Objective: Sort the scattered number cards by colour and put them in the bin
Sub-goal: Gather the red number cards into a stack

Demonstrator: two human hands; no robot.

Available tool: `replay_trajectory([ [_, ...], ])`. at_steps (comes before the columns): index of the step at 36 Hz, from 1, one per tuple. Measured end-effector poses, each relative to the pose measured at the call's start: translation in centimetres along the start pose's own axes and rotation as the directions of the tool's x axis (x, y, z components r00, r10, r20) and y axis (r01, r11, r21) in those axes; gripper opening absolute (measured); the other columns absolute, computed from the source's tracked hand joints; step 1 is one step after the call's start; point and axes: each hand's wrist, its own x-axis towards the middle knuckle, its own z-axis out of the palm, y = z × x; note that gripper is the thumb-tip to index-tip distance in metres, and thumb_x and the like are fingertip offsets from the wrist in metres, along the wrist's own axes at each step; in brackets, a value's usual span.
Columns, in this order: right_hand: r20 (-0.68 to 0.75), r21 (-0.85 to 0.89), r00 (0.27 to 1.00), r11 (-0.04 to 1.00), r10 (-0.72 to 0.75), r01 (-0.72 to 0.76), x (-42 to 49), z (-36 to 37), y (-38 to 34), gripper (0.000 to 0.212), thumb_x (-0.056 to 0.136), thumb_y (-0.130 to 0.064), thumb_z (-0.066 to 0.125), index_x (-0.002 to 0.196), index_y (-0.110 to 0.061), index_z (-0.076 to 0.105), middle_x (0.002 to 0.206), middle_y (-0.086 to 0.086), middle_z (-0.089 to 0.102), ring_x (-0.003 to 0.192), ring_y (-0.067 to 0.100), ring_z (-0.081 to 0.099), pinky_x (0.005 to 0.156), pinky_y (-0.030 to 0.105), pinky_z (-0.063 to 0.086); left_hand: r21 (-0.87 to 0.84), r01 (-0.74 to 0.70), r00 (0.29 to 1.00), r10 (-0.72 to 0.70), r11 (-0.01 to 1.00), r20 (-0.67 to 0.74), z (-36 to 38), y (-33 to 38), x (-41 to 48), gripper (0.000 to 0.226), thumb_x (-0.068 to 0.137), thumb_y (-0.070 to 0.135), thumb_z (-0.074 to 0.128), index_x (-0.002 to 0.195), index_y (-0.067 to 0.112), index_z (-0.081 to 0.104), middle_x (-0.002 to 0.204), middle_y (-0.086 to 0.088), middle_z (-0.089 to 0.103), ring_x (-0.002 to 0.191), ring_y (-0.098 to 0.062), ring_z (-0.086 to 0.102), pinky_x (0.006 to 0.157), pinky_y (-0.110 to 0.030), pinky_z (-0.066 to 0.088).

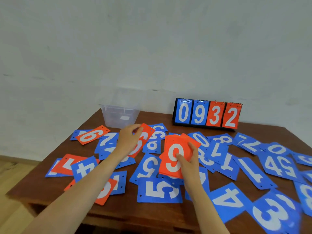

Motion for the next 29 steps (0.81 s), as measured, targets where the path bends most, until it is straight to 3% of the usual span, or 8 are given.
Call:
replay_trajectory([
  [5,-0.028,0.035,0.999,0.999,-0.033,0.034,-1.0,-1.8,-0.5,0.057,0.092,-0.019,0.06,0.137,-0.041,0.033,0.138,-0.001,0.042,0.113,0.027,0.055,0.079,0.044,0.058,-0.329,0.114,0.993,-0.107,0.937,0.04,0.2,3.4,-1.1,0.018,0.095,0.024,0.054,0.103,0.013,0.066,0.094,0.003,0.065,0.083,-0.009,0.06,0.07,-0.02,0.045],
  [9,-0.034,0.019,0.996,0.996,-0.087,0.087,-1.8,-3.4,-0.8,0.056,0.094,-0.016,0.056,0.139,-0.038,0.03,0.129,-0.004,0.043,0.105,0.022,0.056,0.07,0.033,0.056,-0.618,0.306,0.952,-0.251,0.724,0.178,1.2,4.8,-1.8,0.005,0.093,0.016,0.057,0.093,0.016,0.062,0.087,-0.002,0.065,0.078,-0.013,0.063,0.063,-0.026,0.049],
  [15,-0.037,-0.004,0.994,0.994,-0.107,0.107,-2.5,-4.8,-1.3,0.047,0.097,-0.022,0.051,0.135,-0.043,0.032,0.135,-0.002,0.044,0.112,0.023,0.055,0.086,0.051,0.054,-0.57,0.408,0.907,-0.247,0.713,0.34,3.5,6.4,-4.1,0.001,0.091,0.015,0.061,0.091,0.017,0.06,0.088,-0.002,0.066,0.081,-0.016,0.066,0.064,-0.03,0.054],
  [17,-0.029,0.022,0.993,0.993,-0.116,0.117,-2.7,-4.8,-1.6,0.039,0.099,-0.024,0.046,0.13,-0.045,0.034,0.134,-0.003,0.045,0.109,0.023,0.058,0.084,0.049,0.055,-0.526,0.393,0.906,-0.222,0.754,0.36,4.3,6.5,-4.7,0.003,0.09,0.018,0.062,0.092,0.017,0.06,0.091,-0.003,0.067,0.083,-0.017,0.067,0.069,-0.034,0.057],
  [21,0.012,0.037,0.993,0.993,-0.115,0.114,-2.6,-4.8,-1.9,0.036,0.101,-0.034,0.038,0.136,-0.039,0.035,0.125,-0.005,0.047,0.096,0.011,0.059,0.07,0.031,0.056,-0.396,0.305,0.935,-0.194,0.866,0.296,5.5,6.2,-5.2,0.009,0.086,0.023,0.067,0.092,0.019,0.061,0.098,-0.006,0.067,0.091,-0.02,0.067,0.08,-0.038,0.057],
  [24,0.043,0.042,0.994,0.994,-0.1,0.098,-2.7,-4.1,-1.9,0.043,0.095,-0.037,0.052,0.134,-0.041,0.034,0.129,-0.003,0.047,0.101,0.017,0.06,0.065,0.028,0.057,-0.378,0.28,0.947,-0.187,0.882,0.262,5.9,6.0,-5.3,0.009,0.086,0.023,0.068,0.088,0.023,0.059,0.094,-0.006,0.066,0.09,-0.02,0.066,0.077,-0.033,0.057],
  [29,0.059,-0.03,0.992,0.993,-0.11,0.112,-2.1,-2.4,-1.1,0.066,0.085,-0.02,0.069,0.134,-0.043,0.03,0.136,-0.001,0.043,0.11,0.022,0.055,0.07,0.033,0.058,-0.36,0.274,0.953,-0.201,0.892,0.226,5.7,4.7,-4.8,0.022,0.085,0.025,0.069,0.102,0.014,0.061,0.093,-0.001,0.064,0.089,-0.016,0.064,0.071,-0.025,0.055],
])
